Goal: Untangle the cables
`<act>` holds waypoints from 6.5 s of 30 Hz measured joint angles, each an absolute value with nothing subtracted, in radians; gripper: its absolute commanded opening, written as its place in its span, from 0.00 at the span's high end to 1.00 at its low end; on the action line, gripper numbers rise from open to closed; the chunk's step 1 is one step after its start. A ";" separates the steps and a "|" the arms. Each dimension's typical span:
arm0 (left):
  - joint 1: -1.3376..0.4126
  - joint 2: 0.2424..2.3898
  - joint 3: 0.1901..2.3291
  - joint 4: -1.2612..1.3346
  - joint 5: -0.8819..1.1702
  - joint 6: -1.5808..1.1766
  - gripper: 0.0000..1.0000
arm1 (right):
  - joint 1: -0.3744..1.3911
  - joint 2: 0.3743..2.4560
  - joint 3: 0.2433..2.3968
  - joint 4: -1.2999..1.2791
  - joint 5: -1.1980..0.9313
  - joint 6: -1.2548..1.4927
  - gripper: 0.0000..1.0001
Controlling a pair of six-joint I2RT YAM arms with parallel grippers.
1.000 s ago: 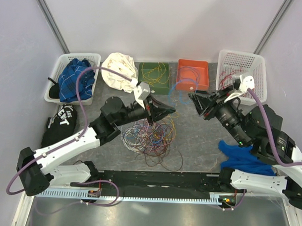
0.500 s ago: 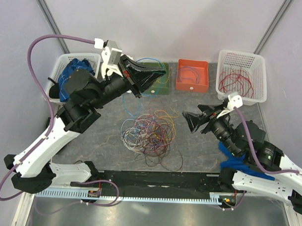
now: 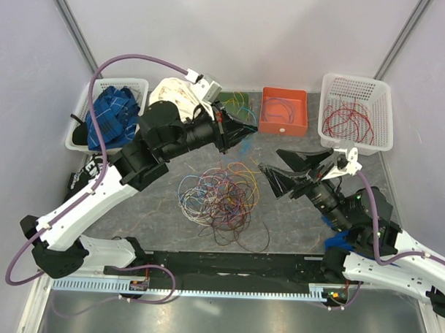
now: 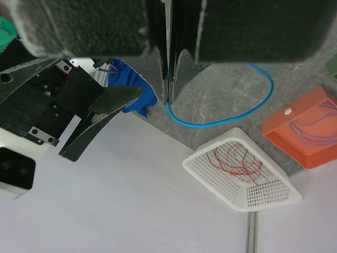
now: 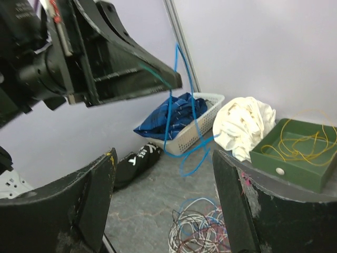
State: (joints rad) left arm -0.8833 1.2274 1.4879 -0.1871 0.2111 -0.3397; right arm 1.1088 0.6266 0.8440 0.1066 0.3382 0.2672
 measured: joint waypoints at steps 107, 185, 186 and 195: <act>-0.881 0.651 0.579 -0.381 -0.286 -0.804 0.00 | 0.826 1.371 0.893 -0.116 0.205 0.460 0.23; -0.793 1.629 0.857 -0.419 -0.531 -0.862 0.40 | 1.039 0.700 0.576 -0.295 0.522 0.488 0.39; -0.804 1.633 0.856 -0.410 -0.541 -0.873 0.49 | 1.039 0.694 0.576 -0.299 0.523 0.490 0.39; -0.824 1.620 0.844 -0.390 -0.570 -0.882 0.98 | 1.039 0.678 0.576 -0.309 0.533 0.493 0.39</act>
State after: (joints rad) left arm -0.8242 1.6203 0.8436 -0.3904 -0.5697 -0.8822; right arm 1.0389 0.6777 0.5758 -0.3092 0.5327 0.4931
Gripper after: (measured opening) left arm 0.031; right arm 0.612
